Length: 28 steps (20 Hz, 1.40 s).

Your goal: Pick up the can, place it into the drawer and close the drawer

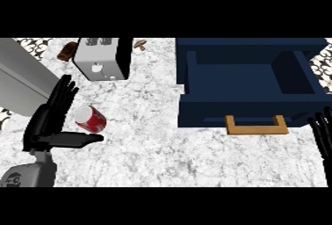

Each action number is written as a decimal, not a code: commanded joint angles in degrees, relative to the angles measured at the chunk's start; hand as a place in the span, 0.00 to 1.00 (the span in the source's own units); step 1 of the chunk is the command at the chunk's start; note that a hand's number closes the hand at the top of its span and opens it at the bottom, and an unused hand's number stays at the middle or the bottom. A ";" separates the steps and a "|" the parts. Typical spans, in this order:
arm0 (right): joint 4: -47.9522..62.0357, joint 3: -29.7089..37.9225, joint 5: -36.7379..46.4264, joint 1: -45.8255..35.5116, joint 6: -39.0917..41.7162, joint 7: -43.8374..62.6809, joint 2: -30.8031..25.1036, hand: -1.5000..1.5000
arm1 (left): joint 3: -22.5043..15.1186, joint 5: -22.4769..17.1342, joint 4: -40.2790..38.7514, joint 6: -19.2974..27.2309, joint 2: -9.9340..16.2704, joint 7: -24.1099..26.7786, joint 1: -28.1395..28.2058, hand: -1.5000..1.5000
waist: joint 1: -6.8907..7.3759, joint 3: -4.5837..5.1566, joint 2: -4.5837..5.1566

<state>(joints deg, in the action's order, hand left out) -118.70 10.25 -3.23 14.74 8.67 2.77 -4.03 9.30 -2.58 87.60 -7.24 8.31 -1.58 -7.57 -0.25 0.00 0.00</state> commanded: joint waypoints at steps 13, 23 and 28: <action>2.74 3.50 -1.14 -3.34 2.38 0.11 -0.36 0.00 | 3.17 0.90 -17.07 -1.40 2.64 12.20 -2.83 0.00 | 0.04 0.00 0.00; 0.45 3.90 -1.84 -1.96 3.26 0.81 0.30 0.00 | 5.16 1.41 -26.93 -4.57 5.81 21.65 -0.85 0.00 | 0.01 0.01 -0.01; 4.63 2.97 0.21 3.37 4.20 -8.91 2.49 0.00 | 4.70 2.95 -32.48 -2.33 4.31 25.76 -2.72 0.00 | -0.16 -0.01 0.00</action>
<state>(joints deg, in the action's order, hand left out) -117.90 11.22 -1.41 14.16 9.91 1.20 -1.59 14.07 -0.39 58.28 -10.69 13.31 21.32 -9.60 -0.27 0.03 -0.01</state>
